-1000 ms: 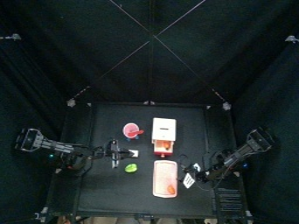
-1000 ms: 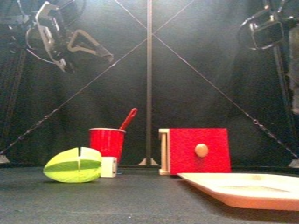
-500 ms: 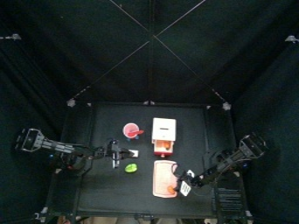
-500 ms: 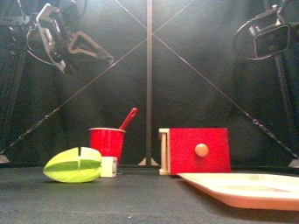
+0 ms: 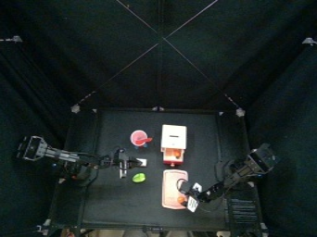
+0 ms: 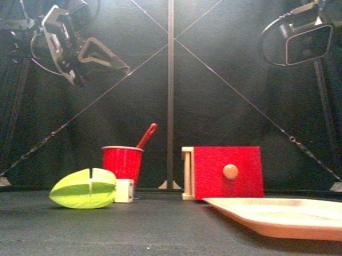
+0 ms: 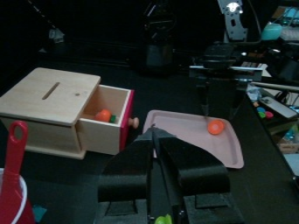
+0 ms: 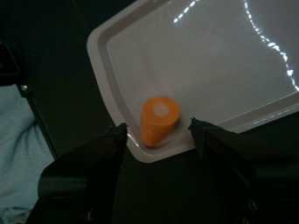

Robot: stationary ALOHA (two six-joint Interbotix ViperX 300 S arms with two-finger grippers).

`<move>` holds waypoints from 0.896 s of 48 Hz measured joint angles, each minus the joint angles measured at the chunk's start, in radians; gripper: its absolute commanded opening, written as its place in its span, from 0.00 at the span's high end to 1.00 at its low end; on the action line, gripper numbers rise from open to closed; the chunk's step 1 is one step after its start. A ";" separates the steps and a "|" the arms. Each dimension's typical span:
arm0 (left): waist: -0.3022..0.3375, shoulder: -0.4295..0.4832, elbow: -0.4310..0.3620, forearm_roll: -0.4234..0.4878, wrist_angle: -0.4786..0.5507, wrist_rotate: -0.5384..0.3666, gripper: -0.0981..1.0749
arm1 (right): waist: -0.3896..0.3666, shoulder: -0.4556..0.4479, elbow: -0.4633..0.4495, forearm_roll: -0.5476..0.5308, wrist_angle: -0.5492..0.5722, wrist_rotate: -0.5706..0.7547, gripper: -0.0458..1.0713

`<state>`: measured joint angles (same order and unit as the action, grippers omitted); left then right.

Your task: Grab carrot bottom

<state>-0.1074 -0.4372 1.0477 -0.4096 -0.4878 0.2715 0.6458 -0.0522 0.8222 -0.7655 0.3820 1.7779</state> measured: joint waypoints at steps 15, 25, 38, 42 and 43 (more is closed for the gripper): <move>0.000 0.009 0.002 -0.002 -0.009 0.000 0.50 | 0.000 0.031 -0.009 -0.029 -0.002 0.000 0.14; 0.000 0.009 0.002 -0.002 -0.009 0.000 0.50 | -0.005 0.063 -0.028 -0.063 -0.002 0.000 0.14; 0.000 0.009 0.000 0.000 -0.009 0.002 0.50 | -0.008 0.084 -0.031 -0.064 -0.002 -0.002 0.15; 0.000 0.009 0.000 -0.002 -0.009 0.002 0.50 | -0.011 0.083 -0.031 -0.066 -0.002 -0.002 0.15; 0.000 0.009 0.002 -0.002 -0.009 0.000 0.50 | -0.012 0.084 -0.031 -0.066 -0.002 -0.002 0.15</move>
<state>-0.1074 -0.4280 1.0492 -0.4111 -0.4970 0.2715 0.6335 0.0322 0.7915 -0.8314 0.3804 1.7763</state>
